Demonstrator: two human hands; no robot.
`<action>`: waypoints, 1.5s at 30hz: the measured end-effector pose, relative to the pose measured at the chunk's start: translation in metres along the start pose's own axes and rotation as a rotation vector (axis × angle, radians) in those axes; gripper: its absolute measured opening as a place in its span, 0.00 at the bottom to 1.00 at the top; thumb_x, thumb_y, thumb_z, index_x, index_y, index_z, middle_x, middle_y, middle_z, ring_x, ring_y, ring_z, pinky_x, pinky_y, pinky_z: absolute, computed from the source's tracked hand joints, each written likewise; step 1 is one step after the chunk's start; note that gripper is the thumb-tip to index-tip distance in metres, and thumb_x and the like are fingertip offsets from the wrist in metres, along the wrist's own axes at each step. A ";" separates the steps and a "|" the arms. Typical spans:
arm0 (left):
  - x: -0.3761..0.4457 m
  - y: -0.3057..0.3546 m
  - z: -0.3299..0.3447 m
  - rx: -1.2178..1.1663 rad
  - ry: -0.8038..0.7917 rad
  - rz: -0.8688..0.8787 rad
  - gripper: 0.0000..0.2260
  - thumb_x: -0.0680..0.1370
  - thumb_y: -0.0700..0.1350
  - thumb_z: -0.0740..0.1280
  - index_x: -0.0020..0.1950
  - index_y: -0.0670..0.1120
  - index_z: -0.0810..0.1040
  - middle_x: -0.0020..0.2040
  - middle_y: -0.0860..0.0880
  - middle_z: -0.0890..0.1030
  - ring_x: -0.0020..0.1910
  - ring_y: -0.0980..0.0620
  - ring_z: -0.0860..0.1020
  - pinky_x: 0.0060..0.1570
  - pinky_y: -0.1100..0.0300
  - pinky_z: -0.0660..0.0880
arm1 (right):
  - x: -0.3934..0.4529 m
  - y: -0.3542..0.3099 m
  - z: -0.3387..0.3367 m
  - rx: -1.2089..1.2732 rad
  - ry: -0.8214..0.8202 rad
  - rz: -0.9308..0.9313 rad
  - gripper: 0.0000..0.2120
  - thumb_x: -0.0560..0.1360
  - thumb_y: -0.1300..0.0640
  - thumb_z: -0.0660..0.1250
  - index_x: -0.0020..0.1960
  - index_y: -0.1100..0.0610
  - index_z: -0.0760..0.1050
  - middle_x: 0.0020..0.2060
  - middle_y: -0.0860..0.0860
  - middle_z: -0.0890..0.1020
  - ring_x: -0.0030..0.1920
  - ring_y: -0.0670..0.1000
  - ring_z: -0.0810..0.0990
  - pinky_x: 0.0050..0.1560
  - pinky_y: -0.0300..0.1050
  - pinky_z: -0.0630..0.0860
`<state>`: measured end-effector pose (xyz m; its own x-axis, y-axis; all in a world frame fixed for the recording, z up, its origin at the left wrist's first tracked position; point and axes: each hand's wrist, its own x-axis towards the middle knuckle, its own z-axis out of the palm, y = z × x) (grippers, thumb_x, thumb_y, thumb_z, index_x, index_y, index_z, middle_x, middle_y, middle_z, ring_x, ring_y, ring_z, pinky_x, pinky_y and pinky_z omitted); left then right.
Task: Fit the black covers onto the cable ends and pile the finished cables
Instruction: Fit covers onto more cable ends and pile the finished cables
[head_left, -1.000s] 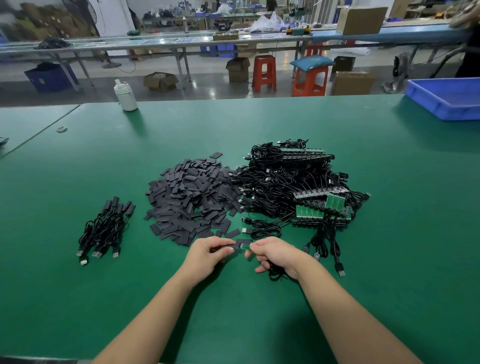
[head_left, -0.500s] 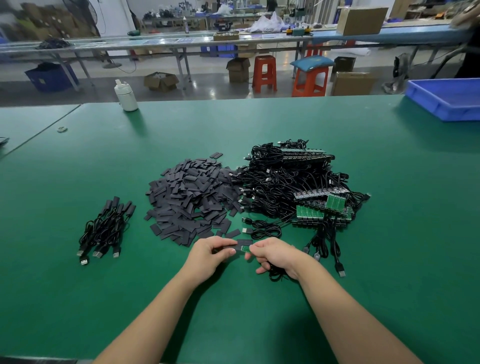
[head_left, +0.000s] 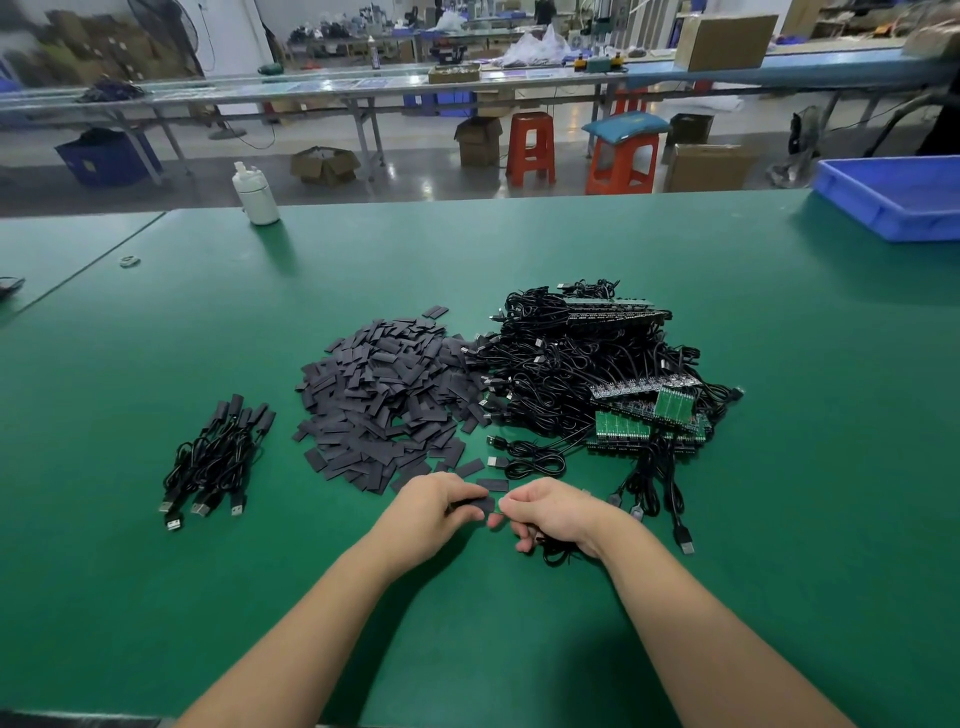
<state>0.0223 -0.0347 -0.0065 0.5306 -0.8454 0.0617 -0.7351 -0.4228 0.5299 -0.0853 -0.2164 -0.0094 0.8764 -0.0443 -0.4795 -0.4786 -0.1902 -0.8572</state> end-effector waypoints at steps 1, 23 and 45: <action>0.000 0.002 0.001 -0.003 0.002 0.020 0.12 0.78 0.50 0.69 0.61 0.52 0.82 0.52 0.53 0.83 0.52 0.56 0.78 0.55 0.64 0.71 | 0.000 0.000 0.000 -0.007 -0.001 -0.004 0.14 0.84 0.54 0.61 0.51 0.60 0.82 0.28 0.45 0.77 0.32 0.47 0.77 0.55 0.49 0.80; -0.002 0.009 -0.001 0.081 -0.032 0.093 0.10 0.78 0.55 0.67 0.57 0.55 0.82 0.46 0.55 0.81 0.45 0.57 0.76 0.49 0.59 0.74 | -0.007 -0.002 -0.002 -0.025 0.038 -0.030 0.10 0.82 0.58 0.65 0.50 0.63 0.81 0.31 0.50 0.81 0.35 0.51 0.82 0.42 0.37 0.78; 0.003 0.013 -0.007 -0.181 -0.102 -0.160 0.14 0.81 0.52 0.64 0.35 0.56 0.78 0.30 0.57 0.79 0.26 0.58 0.69 0.32 0.59 0.70 | -0.014 -0.024 0.001 -0.215 0.074 -0.094 0.11 0.84 0.56 0.59 0.47 0.56 0.78 0.38 0.51 0.83 0.32 0.46 0.79 0.37 0.40 0.77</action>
<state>0.0167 -0.0407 0.0063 0.5824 -0.8046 -0.1158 -0.5525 -0.4963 0.6696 -0.0857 -0.2103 0.0177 0.9218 -0.0868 -0.3777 -0.3794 -0.4011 -0.8338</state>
